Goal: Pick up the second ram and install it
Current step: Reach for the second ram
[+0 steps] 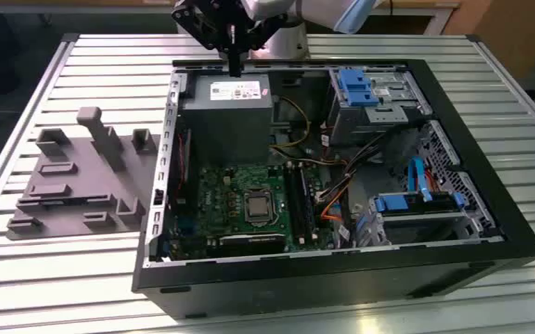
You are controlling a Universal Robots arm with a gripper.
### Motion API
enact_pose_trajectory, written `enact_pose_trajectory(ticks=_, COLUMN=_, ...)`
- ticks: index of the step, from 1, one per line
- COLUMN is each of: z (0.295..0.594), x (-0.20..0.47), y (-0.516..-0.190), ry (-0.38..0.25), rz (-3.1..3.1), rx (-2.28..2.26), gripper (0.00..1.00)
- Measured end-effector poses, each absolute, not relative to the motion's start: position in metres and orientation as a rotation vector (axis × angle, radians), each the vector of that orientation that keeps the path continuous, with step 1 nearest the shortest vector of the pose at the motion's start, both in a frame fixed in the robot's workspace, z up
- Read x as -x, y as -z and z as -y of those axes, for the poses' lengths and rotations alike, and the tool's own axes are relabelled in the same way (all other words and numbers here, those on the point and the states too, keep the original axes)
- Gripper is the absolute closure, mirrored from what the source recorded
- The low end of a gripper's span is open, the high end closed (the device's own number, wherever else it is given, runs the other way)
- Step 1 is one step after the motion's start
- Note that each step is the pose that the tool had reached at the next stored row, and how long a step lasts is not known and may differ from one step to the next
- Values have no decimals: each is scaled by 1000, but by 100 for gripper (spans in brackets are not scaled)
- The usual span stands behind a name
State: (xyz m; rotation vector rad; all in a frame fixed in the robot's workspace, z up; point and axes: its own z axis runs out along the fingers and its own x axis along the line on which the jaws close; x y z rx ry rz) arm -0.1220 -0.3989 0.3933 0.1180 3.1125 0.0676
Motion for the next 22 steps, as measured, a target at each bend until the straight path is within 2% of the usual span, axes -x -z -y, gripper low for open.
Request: enact_pose_trajectory(ticks=22, z=399, x=129, y=-393, ry=-68, rz=-3113, rx=-118, gripper=89)
